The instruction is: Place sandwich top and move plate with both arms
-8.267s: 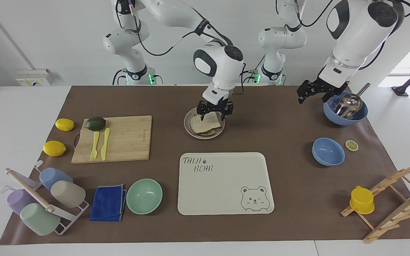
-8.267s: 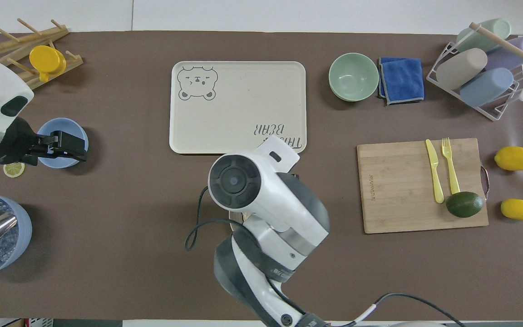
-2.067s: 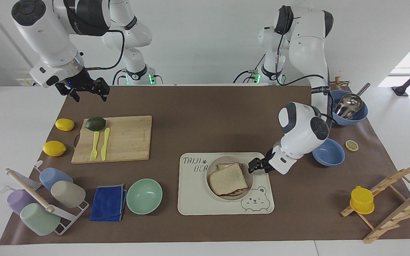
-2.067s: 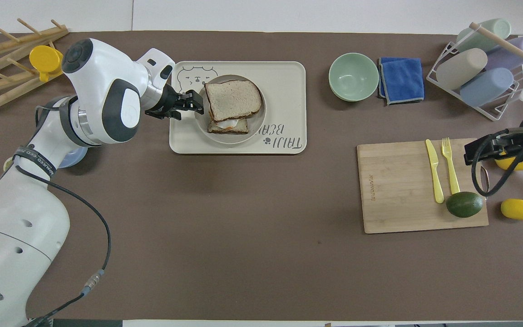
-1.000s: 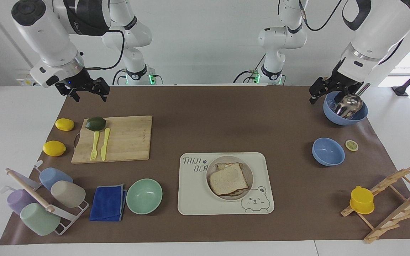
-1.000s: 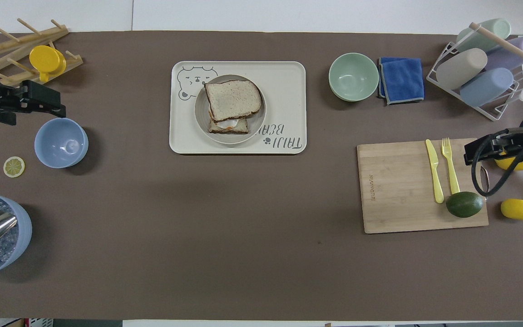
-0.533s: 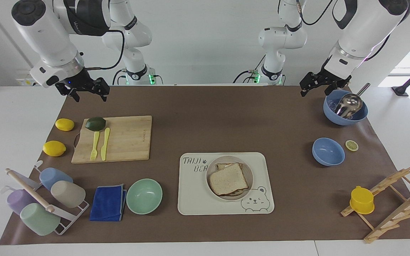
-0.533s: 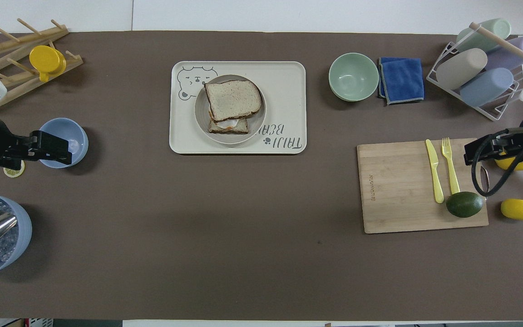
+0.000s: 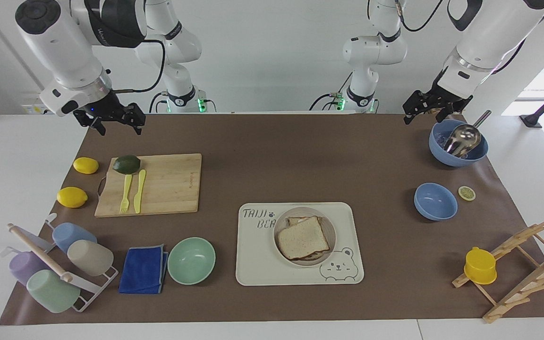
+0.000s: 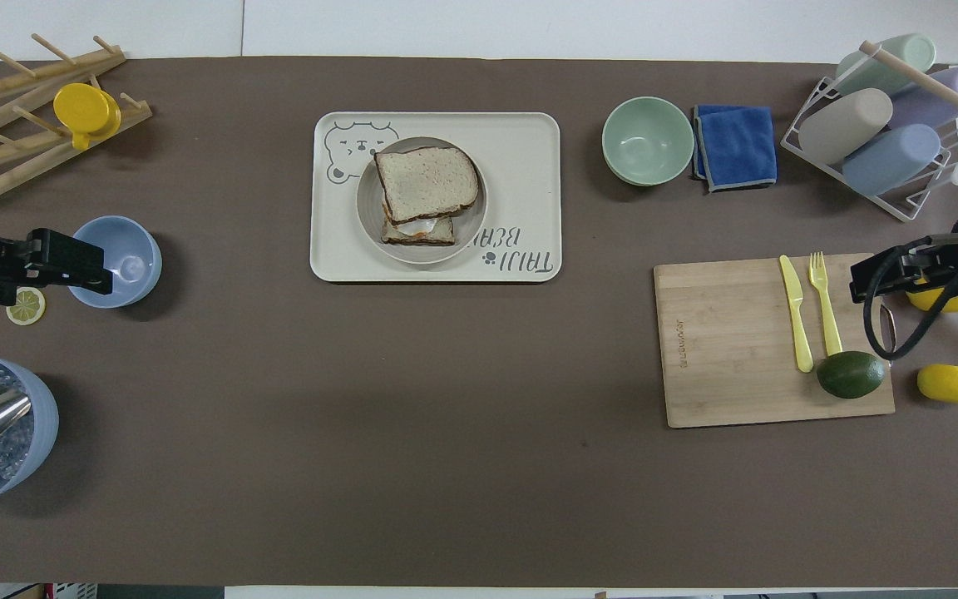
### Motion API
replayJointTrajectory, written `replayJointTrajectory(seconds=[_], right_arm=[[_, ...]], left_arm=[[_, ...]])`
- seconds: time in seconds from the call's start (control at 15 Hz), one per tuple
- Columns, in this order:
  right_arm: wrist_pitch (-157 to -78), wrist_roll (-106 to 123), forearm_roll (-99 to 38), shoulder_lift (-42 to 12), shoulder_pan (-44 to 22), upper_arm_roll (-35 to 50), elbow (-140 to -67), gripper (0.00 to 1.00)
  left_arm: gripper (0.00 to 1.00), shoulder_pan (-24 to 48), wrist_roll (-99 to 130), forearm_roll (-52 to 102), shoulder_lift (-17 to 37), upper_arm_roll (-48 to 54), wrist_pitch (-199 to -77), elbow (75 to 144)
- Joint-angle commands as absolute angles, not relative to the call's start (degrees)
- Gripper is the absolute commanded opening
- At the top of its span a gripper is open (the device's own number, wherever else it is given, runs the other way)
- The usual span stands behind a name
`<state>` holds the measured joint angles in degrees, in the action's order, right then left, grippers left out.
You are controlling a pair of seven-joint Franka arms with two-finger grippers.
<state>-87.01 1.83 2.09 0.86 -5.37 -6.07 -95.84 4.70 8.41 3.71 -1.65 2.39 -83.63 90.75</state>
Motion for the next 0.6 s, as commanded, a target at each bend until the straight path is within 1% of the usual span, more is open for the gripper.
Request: replayJointTrajectory(seconds=[0.0, 0.53], right_arm=[[-86.5, 3.1, 2.6, 1.5, -5.1, -6.1, -96.2, 1.00], [-86.5, 3.1, 2.6, 1.5, -5.1, -6.1, -96.2, 1.00]], left_arm=[[1.00, 4.4, 8.4, 3.0, -1.5, 2.9, -82.9, 90.5], [1.00, 4.7, 8.4, 2.9, -1.6, 2.9, -82.7, 90.6]])
